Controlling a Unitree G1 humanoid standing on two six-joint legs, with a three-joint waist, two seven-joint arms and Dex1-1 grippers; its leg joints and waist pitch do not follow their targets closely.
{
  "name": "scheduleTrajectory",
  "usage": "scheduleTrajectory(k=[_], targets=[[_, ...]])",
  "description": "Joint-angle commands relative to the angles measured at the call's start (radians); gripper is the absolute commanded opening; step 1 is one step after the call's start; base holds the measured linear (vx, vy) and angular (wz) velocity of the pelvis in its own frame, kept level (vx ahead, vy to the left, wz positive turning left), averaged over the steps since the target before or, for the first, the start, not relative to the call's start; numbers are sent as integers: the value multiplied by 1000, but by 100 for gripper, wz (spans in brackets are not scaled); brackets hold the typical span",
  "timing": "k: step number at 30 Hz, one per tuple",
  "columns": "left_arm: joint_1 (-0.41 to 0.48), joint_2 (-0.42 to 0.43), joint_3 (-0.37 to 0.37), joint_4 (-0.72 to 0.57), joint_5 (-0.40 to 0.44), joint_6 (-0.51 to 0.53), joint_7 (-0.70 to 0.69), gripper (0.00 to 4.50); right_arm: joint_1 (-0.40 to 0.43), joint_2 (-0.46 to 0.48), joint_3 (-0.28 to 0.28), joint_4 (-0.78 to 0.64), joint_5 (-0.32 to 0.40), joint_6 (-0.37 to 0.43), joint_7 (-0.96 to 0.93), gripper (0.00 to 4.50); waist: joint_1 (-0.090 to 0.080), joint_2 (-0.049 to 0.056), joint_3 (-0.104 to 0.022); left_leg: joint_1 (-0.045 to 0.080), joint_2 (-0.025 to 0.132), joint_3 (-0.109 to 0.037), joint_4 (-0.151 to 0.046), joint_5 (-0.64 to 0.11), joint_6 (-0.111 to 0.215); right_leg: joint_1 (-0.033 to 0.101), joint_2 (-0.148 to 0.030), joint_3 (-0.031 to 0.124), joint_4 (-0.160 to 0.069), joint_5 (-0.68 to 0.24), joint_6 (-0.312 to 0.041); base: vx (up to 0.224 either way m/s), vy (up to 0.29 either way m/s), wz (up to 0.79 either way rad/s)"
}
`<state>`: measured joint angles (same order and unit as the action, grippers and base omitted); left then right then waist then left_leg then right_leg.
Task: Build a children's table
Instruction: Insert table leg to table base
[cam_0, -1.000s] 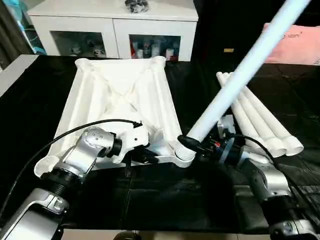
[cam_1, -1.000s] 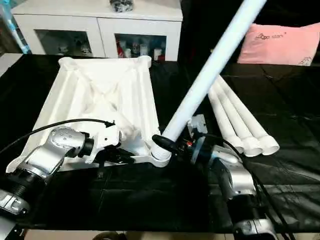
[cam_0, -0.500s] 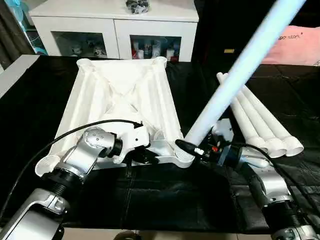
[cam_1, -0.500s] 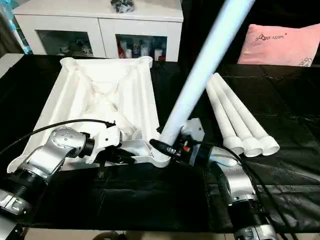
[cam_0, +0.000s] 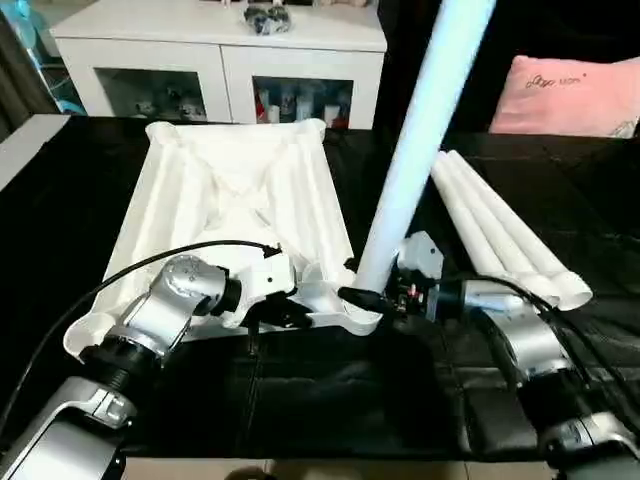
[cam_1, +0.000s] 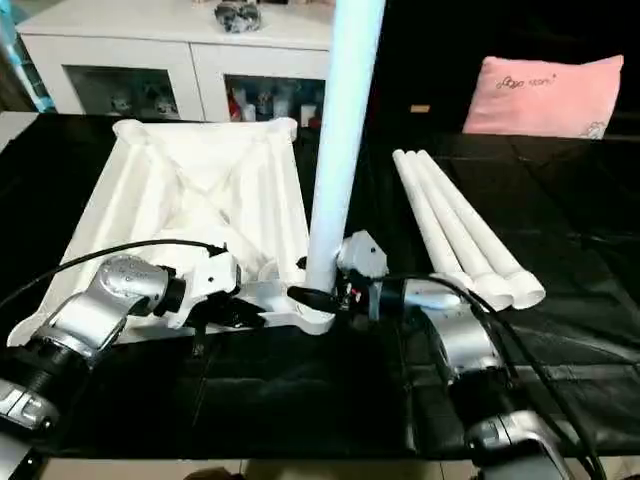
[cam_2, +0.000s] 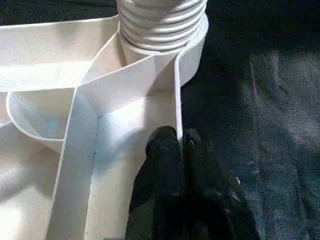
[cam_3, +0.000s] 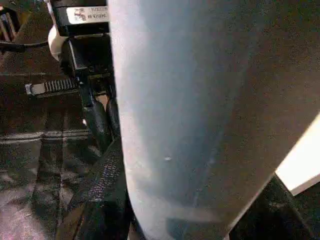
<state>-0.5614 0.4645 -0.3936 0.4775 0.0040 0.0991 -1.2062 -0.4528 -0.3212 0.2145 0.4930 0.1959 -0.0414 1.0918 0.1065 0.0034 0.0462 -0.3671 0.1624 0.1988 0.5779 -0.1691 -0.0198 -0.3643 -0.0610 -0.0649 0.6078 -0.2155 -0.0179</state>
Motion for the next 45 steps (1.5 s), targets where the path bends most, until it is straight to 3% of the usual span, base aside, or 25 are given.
scheduleTrajectory(k=[1,5,7,12,14,18,21,23,25,30,32,36,39,40,42,43,45], targets=[[-44,-1,21,-31,-6,-35,-9,0,39,-1,66,132,-62,98,16,193,-6,9,-45,28,88,-49,-83,-379,-35,9,-109,63,-89,-325,-195,0,0,0],[-47,-1,20,-29,-6,-36,-12,0,23,17,20,155,-14,135,11,193,-6,8,-45,27,87,-47,-81,-370,-29,10,-112,64,-92,-335,-197,0,0,0],[-48,2,19,-27,-7,-35,-18,0,11,34,-62,157,76,201,0,193,-6,12,-44,29,89,-47,-82,-381,-30,8,-111,64,-93,-347,-197,0,0,0],[-48,3,19,-26,-7,-35,-21,0,19,33,-97,149,115,230,4,193,-6,13,-44,29,89,-48,-84,-393,-40,6,-109,63,-93,-342,-194,0,0,0],[-50,3,20,-22,-8,-35,-22,0,44,29,-136,134,153,257,5,193,0,16,-46,31,89,-46,-83,-383,-34,8,-110,63,-95,-340,-198,0,0,0],[-54,2,23,-16,-8,-36,-21,0,69,33,-168,111,182,281,-6,193,6,14,-51,24,91,-45,-83,-339,-30,12,-108,61,-84,-258,-207,0,0,0],[-61,-1,27,-5,-6,-38,-16,0,117,44,-193,75,210,289,-32,193,12,26,-52,21,89,-42,-80,-302,-21,15,-107,59,-78,-182,-224,0,0,0],[-66,-3,28,2,-4,-39,-14,0,147,53,-198,54,214,284,-49,193,14,22,-52,22,88,-41,-80,-308,-20,15,-109,59,-80,-192,-224,0,0,0],[-72,-6,30,11,0,-42,-8,0,177,66,-202,32,212,266,-74,193,18,29,-49,23,89,-43,-81,-331,-28,12,-111,60,-87,-241,-213,0,0,0],[-84,-16,44,34,3,-42,19,0,238,117,-239,7,199,173,-168,193,20,33,-42,30,89,-51,-87,-404,-52,6,-118,63,-100,-358,-183,0,0,0],[-85,-17,46,38,2,-42,22,0,254,125,-239,-1,193,156,-182,193,19,36,-38,35,91,-54,-89,-441,-61,0,-118,65,-106,-405,-172,0,0,0],[-88,-18,49,46,0,-42,24,0,297,135,-207,-18,141,81,-220,193,18,37,-38,33,91,-57,-92,-457,-69,0,-118,66,-105,-402,-167,0,0,0],[-86,-18,48,48,-1,-45,22,0,309,117,-147,-18,65,32,-234,193,16,37,-36,32,90,-56,-93,-452,-65,0,-118,67,-105,-410,-164,0,0,0],[-85,-17,46,48,0,-47,22,0,305,106,-127,-13,37,25,-240,193,15,31,-36,31,90,-55,-93,-442,-62,1,-118,68,-107,-415,-160,0,0,0],[-83,-17,45,48,-1,-47,22,0,298,86,-93,-8,-4,10,-230,193,13,34,-34,31,89,-55,-92,-442,-58,0,-119,68,-107,-434,-155,0,0,0],[-82,-18,44,47,0,-47,23,0,293,70,-67,-5,-34,-1,-225,193,9,20,-33,32,89,-54,-92,-443,-53,0,-119,68,-110,-456,-150,0,0,0],[-81,-19,44,45,0,-47,25,0,288,62,-52,-2,-47,-8,-217,193,8,27,-32,33,89,-56,-91,-445,-52,-4,-122,70,-112,-483,-143,0,0,0]])
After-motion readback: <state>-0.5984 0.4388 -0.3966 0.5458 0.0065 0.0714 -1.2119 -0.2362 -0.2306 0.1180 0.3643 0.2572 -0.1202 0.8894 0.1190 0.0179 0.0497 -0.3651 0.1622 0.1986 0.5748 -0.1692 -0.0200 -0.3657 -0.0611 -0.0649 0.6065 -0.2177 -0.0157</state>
